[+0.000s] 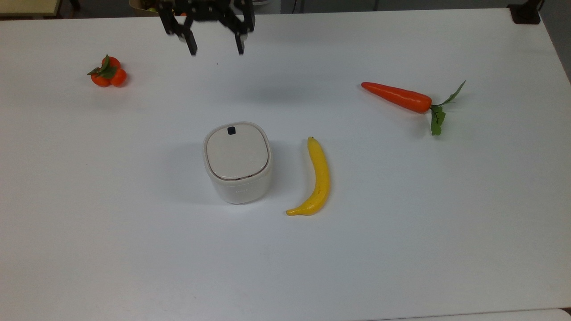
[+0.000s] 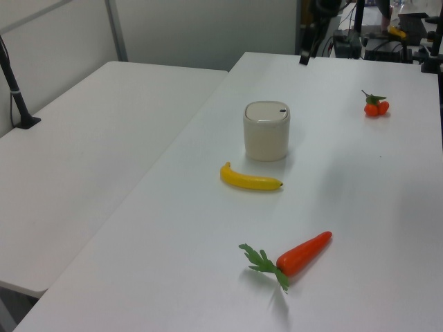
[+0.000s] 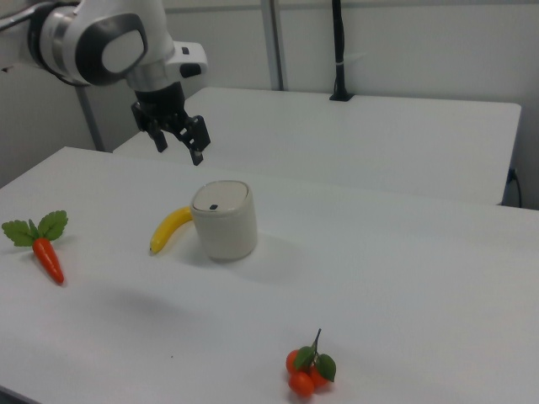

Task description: Close garbage bin

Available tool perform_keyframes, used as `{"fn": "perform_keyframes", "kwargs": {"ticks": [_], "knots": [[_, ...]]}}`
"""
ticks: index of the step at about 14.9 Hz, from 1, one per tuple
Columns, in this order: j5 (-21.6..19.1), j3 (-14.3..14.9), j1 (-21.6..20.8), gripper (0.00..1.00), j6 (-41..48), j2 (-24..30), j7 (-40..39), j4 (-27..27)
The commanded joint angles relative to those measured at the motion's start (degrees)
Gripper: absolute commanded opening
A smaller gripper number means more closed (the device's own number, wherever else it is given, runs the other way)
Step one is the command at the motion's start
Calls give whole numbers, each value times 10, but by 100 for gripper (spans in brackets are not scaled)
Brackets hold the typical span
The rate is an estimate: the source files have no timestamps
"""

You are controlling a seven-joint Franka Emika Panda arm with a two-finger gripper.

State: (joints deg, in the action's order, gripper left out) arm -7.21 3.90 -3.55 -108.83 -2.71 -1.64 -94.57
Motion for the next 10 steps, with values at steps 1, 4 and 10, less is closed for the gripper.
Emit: {"fn": "perform_keyframes", "kwargs": {"ticks": [1, 4, 10], "knots": [[-8, 1, 0, 100, 61, 45, 51, -13], [0, -4, -7, 100, 111, 67, 89, -12], [52, -42, -1, 100, 111, 61, 9, -14]]}}
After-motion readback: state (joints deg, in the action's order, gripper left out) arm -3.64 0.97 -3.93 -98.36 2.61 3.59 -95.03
